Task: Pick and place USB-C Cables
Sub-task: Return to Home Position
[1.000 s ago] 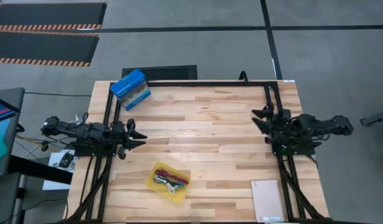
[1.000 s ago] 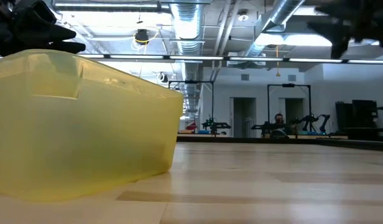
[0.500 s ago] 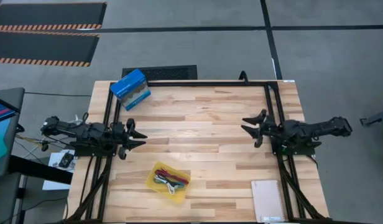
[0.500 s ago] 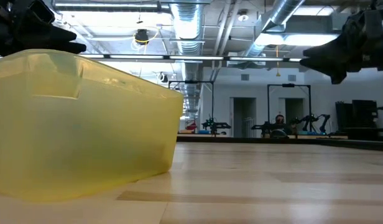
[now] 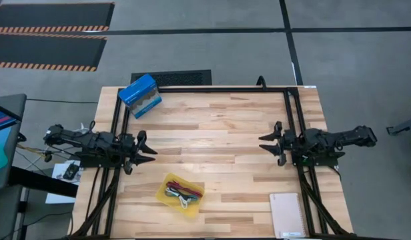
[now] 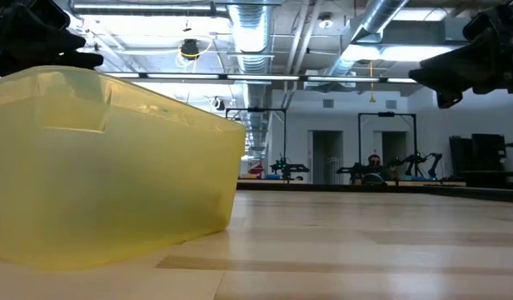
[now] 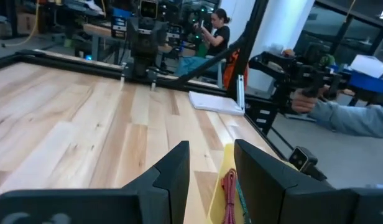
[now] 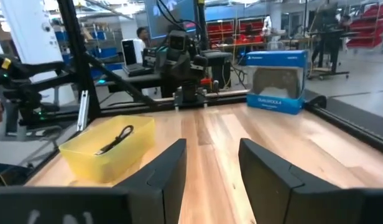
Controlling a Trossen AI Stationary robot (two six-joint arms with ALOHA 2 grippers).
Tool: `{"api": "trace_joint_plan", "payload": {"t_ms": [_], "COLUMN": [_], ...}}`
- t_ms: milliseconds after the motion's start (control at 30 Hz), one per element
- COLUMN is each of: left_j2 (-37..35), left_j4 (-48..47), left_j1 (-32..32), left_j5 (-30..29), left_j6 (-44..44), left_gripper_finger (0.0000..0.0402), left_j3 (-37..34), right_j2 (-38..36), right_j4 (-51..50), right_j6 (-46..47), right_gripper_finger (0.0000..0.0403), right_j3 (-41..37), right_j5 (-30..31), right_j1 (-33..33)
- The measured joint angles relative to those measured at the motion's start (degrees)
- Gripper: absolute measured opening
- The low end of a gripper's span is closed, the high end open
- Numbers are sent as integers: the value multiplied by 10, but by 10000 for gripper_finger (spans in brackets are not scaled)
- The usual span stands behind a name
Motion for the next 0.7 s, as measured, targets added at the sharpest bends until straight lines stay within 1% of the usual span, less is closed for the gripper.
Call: {"api": "trace_joint_plan", "payload": {"t_ms": [67, 200, 267, 367, 700], "left_j2": [0, 0, 0, 0, 0], "left_j4": [0, 0, -1, -2, -1], "left_j1": [0, 0, 0, 0, 0], "left_j5": [-2, -2, 11, 12, 2], "left_j6": [5, 0, 0, -4, -5], "left_gripper_finger": [113, 113, 113, 113, 113], "left_j3": [0, 0, 0, 0, 0], "right_j2": [0, 0, 0, 0, 0], "right_j4": [0, 2, 2, 2, 1], "right_j6": [-8, -11, -20, -48, -51], "right_gripper_finger": [169, 165, 164, 164, 166], "right_j3": [0, 0, 0, 0, -1], "right_j5": [3, 32, 32, 32, 32], "right_j1": [0, 0, 0, 0, 0]}}
